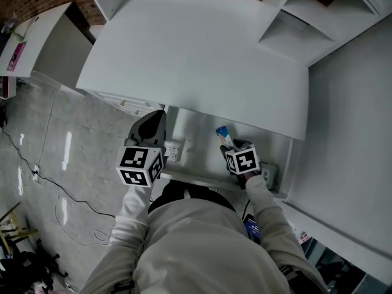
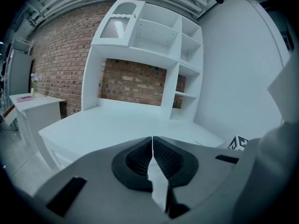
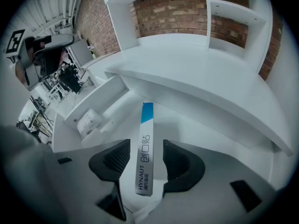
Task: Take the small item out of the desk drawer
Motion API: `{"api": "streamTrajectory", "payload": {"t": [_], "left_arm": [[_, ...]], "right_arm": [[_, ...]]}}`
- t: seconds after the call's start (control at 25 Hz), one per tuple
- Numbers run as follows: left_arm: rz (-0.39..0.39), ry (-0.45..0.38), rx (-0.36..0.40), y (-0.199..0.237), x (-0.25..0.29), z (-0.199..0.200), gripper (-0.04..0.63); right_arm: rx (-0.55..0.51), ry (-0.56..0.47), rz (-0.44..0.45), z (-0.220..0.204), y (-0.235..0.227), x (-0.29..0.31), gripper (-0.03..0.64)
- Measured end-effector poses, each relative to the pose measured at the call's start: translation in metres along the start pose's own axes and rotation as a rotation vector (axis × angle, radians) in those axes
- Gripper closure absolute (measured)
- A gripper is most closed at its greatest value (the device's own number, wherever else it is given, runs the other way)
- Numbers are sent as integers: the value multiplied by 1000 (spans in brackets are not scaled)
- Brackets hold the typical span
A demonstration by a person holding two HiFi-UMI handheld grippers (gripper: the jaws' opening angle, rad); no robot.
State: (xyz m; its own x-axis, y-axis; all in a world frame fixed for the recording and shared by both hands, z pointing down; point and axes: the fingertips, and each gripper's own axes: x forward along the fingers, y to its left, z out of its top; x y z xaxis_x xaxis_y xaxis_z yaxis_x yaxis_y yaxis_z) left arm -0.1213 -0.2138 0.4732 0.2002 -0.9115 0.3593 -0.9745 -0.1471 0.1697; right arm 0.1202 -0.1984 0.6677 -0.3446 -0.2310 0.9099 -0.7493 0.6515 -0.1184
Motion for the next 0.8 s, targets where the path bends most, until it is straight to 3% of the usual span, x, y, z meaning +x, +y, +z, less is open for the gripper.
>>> {"api": "streamTrajectory", "payload": {"t": [0.36,0.6,0.8], "left_arm": [[15,6,-21,6,0,-5,572],[12,9,-23,7,0,-5,572],[6,6,-18,6,0,-4,572]], "right_arm": [[-36,104,-32,-17,-3,12,429],[-52,119,-73,-19,-7,14,522],[-68,114,-71,-21,-4,10,526]]}}
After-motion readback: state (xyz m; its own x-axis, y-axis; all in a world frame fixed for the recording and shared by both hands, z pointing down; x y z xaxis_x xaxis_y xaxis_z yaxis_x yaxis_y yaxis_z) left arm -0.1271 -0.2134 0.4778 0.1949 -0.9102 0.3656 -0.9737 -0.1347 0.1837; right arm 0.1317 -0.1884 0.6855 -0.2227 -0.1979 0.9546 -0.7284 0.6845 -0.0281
